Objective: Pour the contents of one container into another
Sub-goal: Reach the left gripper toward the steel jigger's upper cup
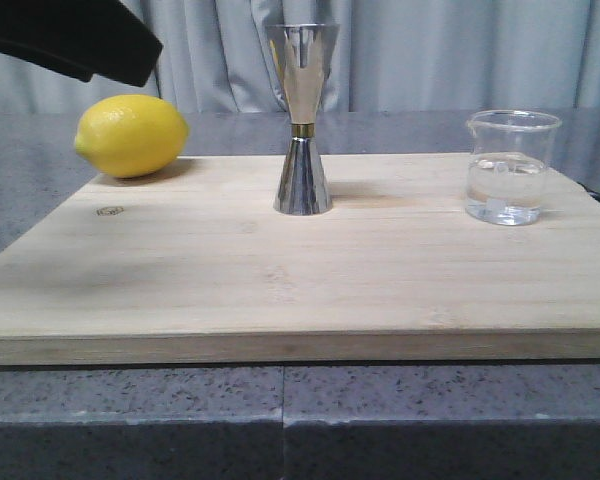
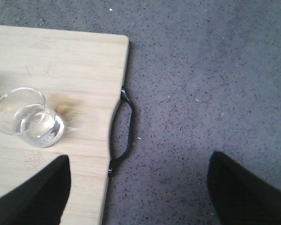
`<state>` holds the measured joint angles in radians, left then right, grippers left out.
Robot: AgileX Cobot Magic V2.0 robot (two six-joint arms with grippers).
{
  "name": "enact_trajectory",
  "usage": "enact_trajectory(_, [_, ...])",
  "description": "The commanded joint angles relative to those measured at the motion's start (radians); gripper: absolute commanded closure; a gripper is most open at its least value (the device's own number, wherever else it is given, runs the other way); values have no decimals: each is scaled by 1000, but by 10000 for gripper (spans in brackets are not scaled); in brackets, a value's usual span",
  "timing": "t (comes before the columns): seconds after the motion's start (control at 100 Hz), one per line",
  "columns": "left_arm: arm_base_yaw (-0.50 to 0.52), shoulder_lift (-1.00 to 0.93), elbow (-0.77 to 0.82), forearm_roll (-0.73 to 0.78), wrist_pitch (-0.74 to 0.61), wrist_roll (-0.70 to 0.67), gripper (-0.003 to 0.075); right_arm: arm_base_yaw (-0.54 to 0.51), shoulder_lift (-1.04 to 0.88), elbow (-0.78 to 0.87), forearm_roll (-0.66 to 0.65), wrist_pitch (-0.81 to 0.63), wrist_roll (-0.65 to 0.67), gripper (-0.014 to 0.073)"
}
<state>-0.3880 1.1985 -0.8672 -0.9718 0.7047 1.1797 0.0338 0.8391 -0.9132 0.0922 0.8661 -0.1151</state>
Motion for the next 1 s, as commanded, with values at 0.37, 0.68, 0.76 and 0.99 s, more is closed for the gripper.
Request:
enact_trajectory(0.37, [191,207,-73,-501,355,588,113,2,-2,-35,3,-65,-18,50])
enact_trajectory(0.68, [189,317,-73,-660,392,770,113,2,-2,-35,12,-67,-18,50])
enact_trajectory(0.76, [189,339,-73,-697,440,811,113,2,-2,-35,17,-67,-18,50])
enact_trajectory(0.99, [139,381,-73,-766,459,893,113,2,-2,-35,21,-67,-18,50])
